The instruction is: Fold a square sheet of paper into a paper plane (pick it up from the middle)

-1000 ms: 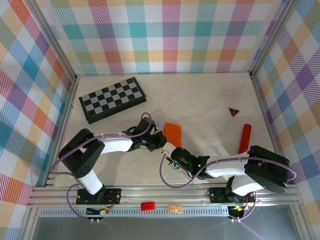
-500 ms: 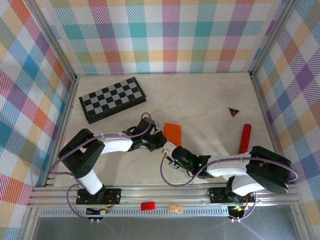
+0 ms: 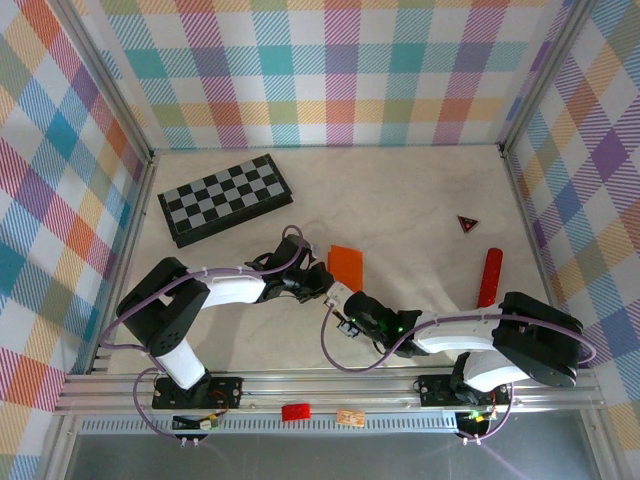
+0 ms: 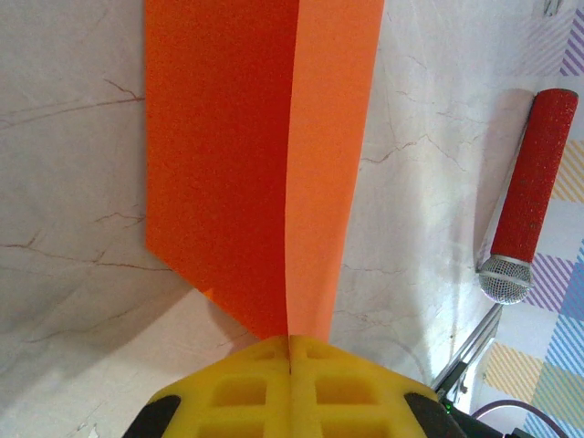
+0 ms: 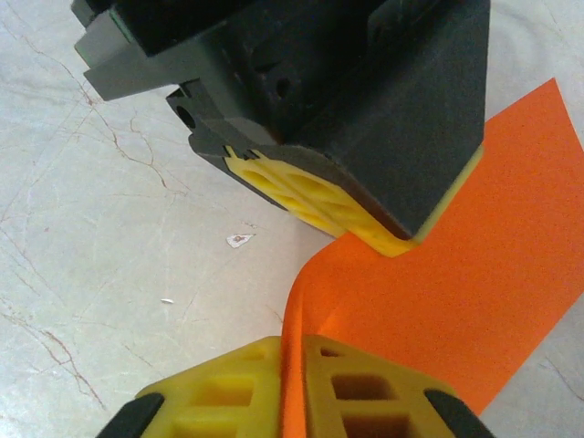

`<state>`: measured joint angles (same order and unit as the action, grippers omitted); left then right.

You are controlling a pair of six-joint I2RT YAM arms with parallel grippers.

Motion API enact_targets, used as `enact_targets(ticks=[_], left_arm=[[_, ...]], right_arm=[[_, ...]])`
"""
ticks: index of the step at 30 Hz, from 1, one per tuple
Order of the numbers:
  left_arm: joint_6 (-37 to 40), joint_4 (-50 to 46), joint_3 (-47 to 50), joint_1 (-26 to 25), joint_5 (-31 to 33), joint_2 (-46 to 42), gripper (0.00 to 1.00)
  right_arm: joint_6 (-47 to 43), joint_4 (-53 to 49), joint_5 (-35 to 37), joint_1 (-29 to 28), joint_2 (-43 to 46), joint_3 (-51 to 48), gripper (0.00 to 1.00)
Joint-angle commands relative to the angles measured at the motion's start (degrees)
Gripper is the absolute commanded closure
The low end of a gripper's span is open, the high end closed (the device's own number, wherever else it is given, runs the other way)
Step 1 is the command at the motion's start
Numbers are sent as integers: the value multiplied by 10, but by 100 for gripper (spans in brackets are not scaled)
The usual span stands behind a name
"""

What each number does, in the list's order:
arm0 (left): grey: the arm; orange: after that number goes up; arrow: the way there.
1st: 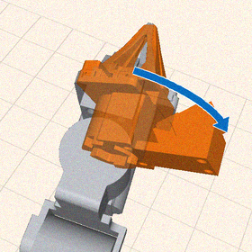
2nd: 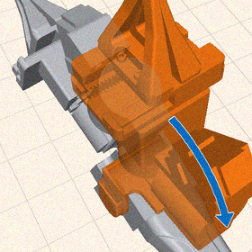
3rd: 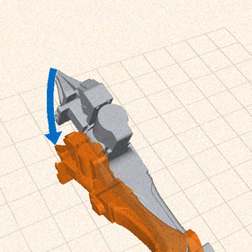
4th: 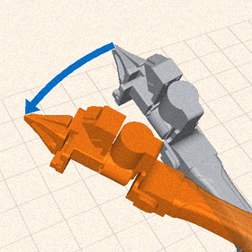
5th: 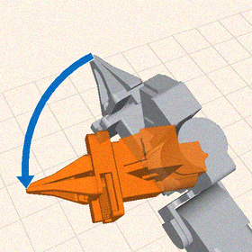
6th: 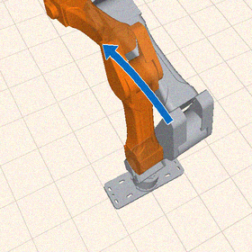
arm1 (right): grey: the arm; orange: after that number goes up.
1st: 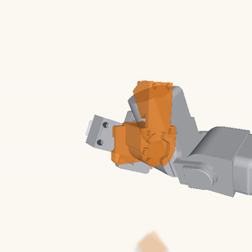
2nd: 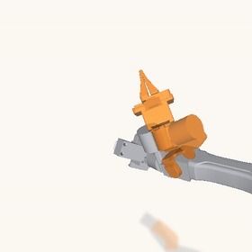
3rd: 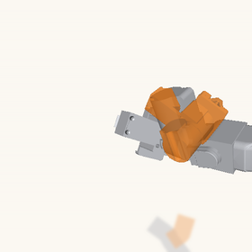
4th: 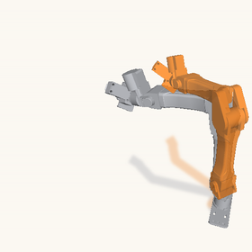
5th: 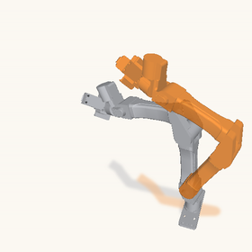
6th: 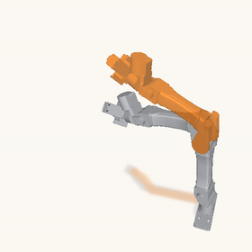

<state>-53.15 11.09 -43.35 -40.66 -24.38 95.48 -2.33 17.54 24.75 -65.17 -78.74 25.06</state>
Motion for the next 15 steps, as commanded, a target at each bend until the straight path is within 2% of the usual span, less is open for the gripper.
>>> enact_targets(ticks=[1, 10, 14, 15], left_arm=[[1, 3, 1, 8, 5, -6, 96], [7, -12, -1, 8, 13, -9, 92], [14, -33, -5, 8, 29, -14, 81], [18, -42, -6, 8, 37, -18, 75]], right_arm=[[9, 2, -7, 6, 10, 6, 88], [11, -1, -23, 8, 13, 6, 95], [16, -5, -37, 11, 15, 7, 96], [19, -6, -43, 12, 17, 7, 96]])
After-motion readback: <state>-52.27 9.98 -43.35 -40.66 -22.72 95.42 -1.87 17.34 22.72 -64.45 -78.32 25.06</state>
